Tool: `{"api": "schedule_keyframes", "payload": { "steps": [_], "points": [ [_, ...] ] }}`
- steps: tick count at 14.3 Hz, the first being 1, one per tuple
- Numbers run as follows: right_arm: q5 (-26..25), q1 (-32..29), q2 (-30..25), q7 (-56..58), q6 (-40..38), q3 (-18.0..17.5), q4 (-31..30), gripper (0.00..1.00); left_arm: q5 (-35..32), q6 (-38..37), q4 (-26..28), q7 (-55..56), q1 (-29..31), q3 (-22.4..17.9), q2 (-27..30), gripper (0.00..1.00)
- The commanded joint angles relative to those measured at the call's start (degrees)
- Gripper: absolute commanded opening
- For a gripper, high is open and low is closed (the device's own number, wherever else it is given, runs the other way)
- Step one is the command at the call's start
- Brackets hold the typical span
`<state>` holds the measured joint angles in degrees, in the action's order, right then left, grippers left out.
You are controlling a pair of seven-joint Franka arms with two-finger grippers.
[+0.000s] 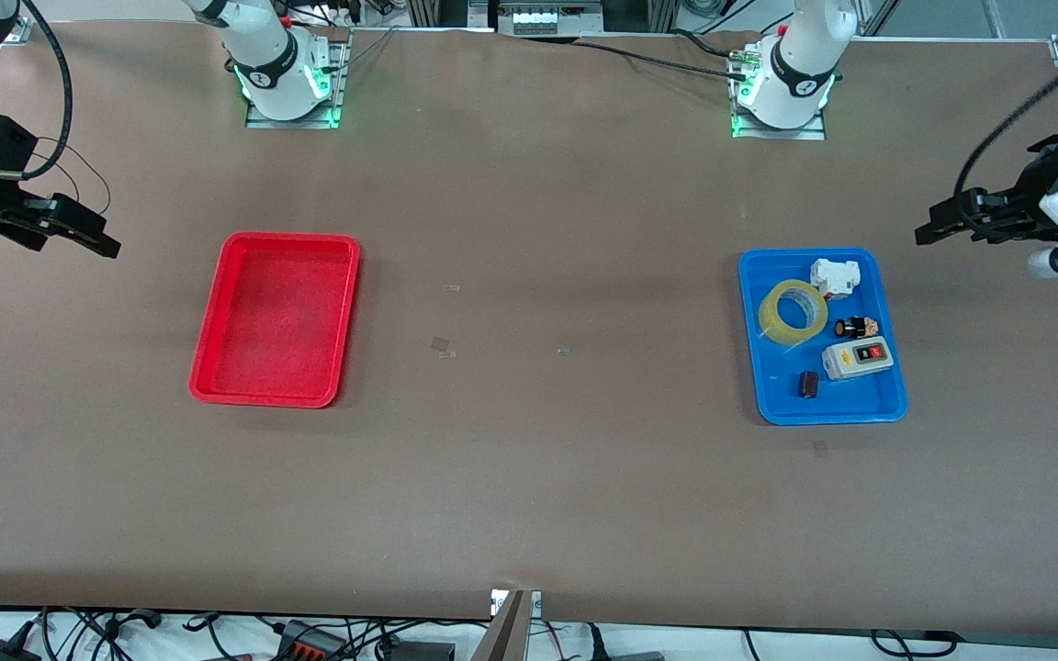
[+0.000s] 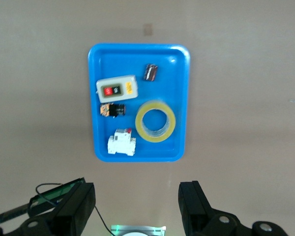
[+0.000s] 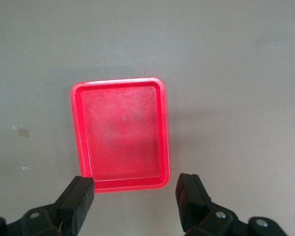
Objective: Place and move tape with both arms
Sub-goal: 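Move the left gripper toward the tape roll in the blue tray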
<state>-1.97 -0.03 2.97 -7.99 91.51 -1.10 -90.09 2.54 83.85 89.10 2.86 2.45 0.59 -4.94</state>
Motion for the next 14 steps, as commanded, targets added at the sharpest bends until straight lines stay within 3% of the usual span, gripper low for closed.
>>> {"api": "schedule_keyframes", "payload": {
  "steps": [1,7,14],
  "points": [
    [0.74,-0.33,-0.33,1.05,-0.98,-0.31,0.79,0.98,0.71,-0.97,1.06,0.31,2.11,0.12,-1.74,1.00],
    [0.82,-0.41,-0.24,1.13,-1.07,-0.31,0.79,0.98,0.71,10.26,13.53,1.09,1.59,0.64,-1.48,1.00],
    [0.82,-0.68,-0.24,2.28,-1.16,-0.22,0.79,0.98,0.71,38.01,33.73,1.18,1.42,0.65,-1.91,1.00]
  ]
}}
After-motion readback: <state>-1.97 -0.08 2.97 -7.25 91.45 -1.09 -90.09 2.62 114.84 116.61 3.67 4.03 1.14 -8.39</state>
